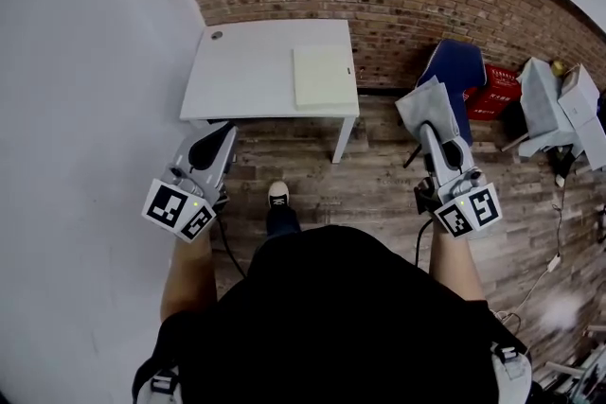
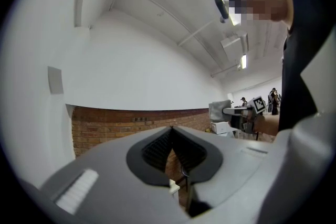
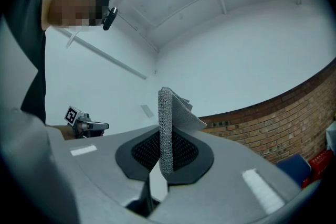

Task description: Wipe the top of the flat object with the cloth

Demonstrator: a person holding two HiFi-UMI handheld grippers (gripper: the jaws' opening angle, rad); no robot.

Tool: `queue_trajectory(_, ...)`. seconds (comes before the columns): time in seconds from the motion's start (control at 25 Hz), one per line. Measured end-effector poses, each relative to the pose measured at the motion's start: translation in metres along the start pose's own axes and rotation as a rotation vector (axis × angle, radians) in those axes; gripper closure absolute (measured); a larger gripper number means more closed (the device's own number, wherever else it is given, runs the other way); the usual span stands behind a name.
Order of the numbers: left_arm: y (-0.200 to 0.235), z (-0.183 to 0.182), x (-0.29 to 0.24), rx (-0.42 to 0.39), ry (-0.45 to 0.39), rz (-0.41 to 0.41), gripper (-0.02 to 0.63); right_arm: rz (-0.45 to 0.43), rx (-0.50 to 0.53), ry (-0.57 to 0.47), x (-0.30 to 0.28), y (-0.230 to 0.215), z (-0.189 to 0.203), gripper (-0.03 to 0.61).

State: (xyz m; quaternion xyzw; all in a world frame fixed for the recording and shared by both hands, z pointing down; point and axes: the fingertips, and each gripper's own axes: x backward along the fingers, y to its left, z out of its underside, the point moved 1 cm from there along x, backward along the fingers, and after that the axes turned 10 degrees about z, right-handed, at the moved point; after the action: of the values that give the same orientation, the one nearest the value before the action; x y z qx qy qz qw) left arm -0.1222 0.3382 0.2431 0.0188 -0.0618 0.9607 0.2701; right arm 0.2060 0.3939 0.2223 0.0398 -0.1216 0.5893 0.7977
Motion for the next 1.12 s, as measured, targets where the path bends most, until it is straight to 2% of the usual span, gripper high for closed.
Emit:
queue_trajectory(0.16, 0.005, 0.017, -0.003, 0.027, 0.013, -0.006, 0.614, -0.013, 0.001, 0.012, -0.006, -0.004, 0.004, 0.569)
queue_trajectory(0.36, 0.017, 0.021, -0.015, 0.025, -0.006, -0.018, 0.614, -0.016, -0.025, -0.002, -0.015, -0.016, 0.01, 0.569)
queue_trajectory(0.76, 0.047, 0.031, -0.046, 0.018, 0.009, 0.029, 0.613, 0.004, -0.041, 0.009, -0.045, -0.031, 0.026, 0.569)
queue_trajectory(0.92, 0.064, 0.047, -0.056, 0.037, 0.025, 0.055, 0.614, 0.016, -0.08, 0.019, -0.063, -0.035, 0.039, 0.569)
queue_trajectory(1.12, 0.086, 0.05, -0.069, 0.046, 0.026, 0.086, 0.614, 0.035, -0.125, 0.043, -0.083, -0.038, 0.052, 0.569)
